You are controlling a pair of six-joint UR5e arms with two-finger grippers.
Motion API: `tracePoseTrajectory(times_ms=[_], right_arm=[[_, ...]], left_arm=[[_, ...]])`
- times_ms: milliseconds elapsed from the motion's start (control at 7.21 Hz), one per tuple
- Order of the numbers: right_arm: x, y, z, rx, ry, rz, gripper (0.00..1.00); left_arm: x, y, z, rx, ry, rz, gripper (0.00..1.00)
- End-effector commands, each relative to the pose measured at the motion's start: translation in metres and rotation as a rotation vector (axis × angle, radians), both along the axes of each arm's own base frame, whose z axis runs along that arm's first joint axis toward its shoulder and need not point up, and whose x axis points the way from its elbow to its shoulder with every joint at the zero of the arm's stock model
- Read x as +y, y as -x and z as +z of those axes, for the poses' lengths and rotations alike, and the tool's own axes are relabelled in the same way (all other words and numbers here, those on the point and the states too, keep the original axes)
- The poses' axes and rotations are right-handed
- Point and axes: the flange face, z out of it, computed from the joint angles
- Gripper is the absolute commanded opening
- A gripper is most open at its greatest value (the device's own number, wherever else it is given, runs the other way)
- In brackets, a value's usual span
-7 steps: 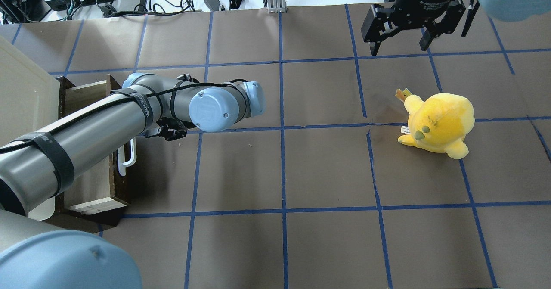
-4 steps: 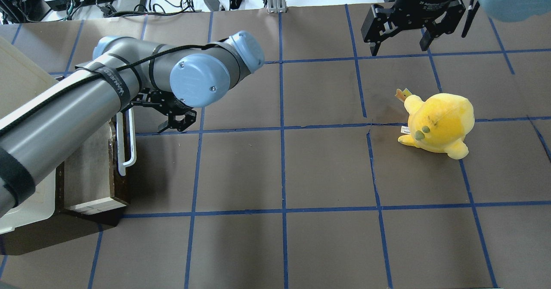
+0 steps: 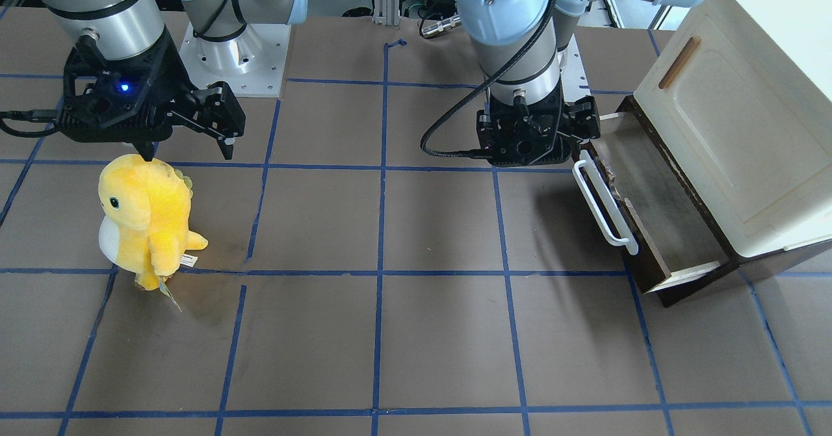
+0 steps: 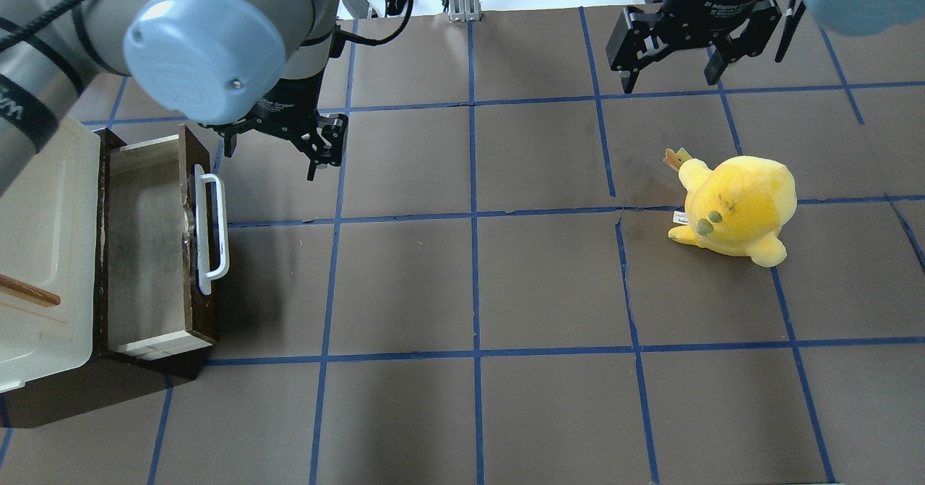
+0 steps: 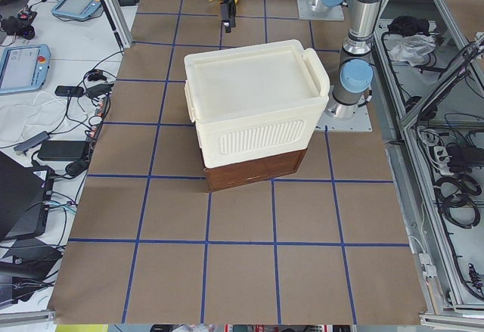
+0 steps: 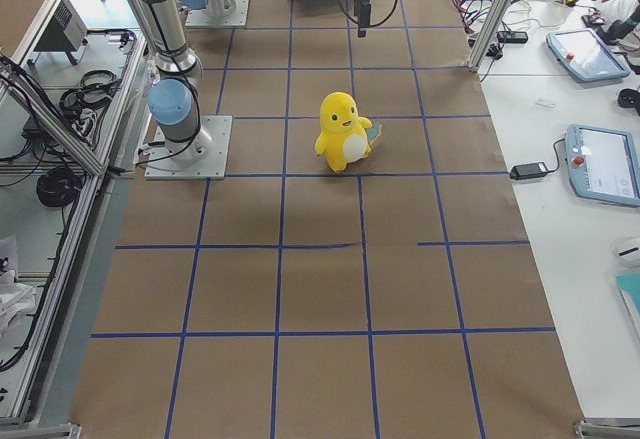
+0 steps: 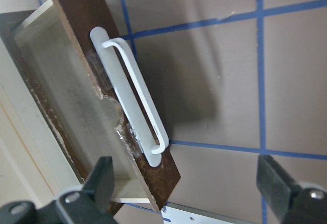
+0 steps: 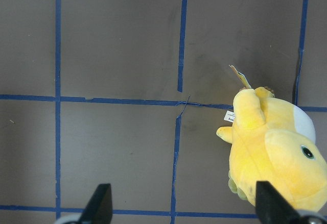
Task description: Pull drawer sideways
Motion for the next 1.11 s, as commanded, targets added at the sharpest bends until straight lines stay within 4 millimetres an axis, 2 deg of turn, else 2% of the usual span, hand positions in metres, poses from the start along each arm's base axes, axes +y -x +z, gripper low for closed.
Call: tracePoseTrajectory(times_ms=[0, 277, 416, 555, 693, 971], right_arm=[[0.0, 0.0, 0.0, 0.0, 0.0, 0.0, 1.0], [0.0, 0.0, 0.0, 0.0, 0.0, 0.0, 1.0], [0.0, 0.0, 0.0, 0.0, 0.0, 0.0, 1.0], [0.0, 0.0, 0.0, 0.0, 0.0, 0.0, 1.0], [0.0, 0.0, 0.0, 0.0, 0.0, 0.0, 1.0], [0.0, 0.0, 0.0, 0.0, 0.0, 0.0, 1.0]], left_arm=[[0.018, -0.017, 0.038, 0.186, 0.047, 0.068, 1.0], [0.026, -0.026, 0.05, 0.282, 0.043, 0.062, 1.0], [0.023, -0.034, 0.051, 0.298, 0.048, 0.064, 1.0], [0.02, -0.032, 0.046, 0.354, 0.039, 0.067, 1.0], [0.004, -0.029, 0.043, 0.375, 0.121, 0.022, 1.0], [-0.001, -0.03, 0.029, 0.362, 0.131, 0.021, 1.0]])
